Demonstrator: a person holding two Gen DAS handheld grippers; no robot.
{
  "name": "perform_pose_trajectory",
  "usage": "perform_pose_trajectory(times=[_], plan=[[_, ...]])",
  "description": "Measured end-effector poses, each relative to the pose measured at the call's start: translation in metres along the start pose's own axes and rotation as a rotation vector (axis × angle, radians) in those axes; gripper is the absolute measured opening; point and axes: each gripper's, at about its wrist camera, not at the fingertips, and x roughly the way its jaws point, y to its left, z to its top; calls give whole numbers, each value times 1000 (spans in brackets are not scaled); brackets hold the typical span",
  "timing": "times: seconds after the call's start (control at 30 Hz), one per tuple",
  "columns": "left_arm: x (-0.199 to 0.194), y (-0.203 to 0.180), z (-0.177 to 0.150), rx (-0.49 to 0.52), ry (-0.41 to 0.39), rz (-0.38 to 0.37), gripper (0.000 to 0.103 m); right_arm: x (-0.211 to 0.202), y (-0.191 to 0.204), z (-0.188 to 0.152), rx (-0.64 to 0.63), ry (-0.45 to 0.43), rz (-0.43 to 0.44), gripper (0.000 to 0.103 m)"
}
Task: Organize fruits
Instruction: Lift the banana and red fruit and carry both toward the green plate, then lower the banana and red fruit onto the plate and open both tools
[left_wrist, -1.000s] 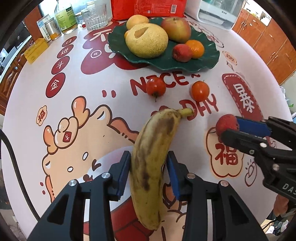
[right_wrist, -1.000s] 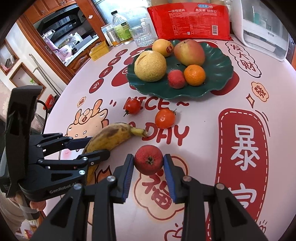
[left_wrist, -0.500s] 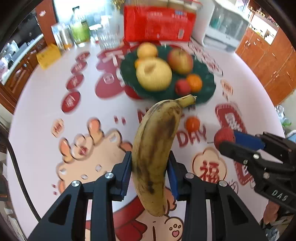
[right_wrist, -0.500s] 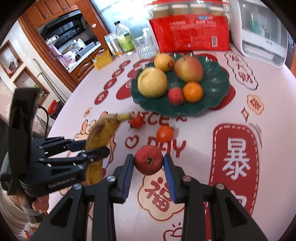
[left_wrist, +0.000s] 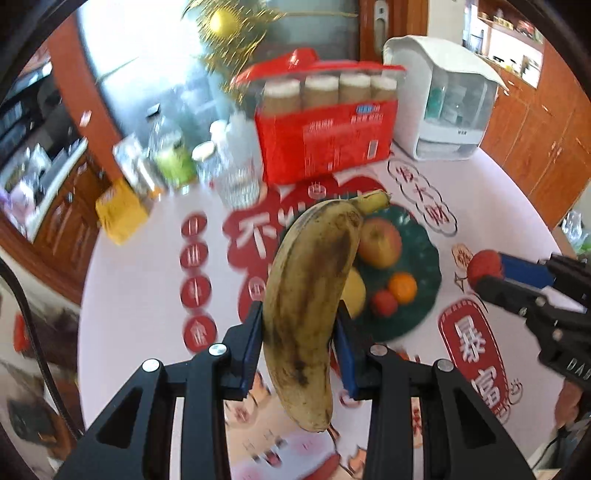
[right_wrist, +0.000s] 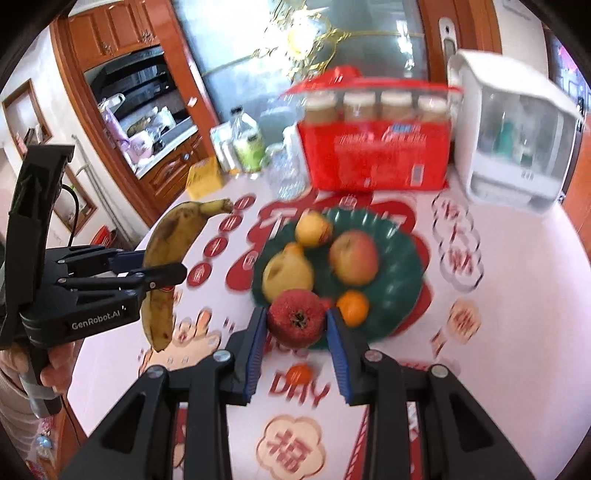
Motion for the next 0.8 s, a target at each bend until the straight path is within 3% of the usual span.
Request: perform_pose_trajectory(times=[0.13, 0.33, 0.47, 0.8], plan=[[12, -3, 36, 44, -8, 15, 34, 3, -17, 35, 29, -25, -35, 33], [55, -11, 73, 1, 55, -60, 34, 36, -47, 65, 86, 7, -74, 33], [91, -24, 85, -15, 108, -114, 34, 67, -61, 65, 99, 55, -100, 33], [164, -47, 100, -43, 219, -141, 34, 124, -85, 41, 121, 157, -131, 33]])
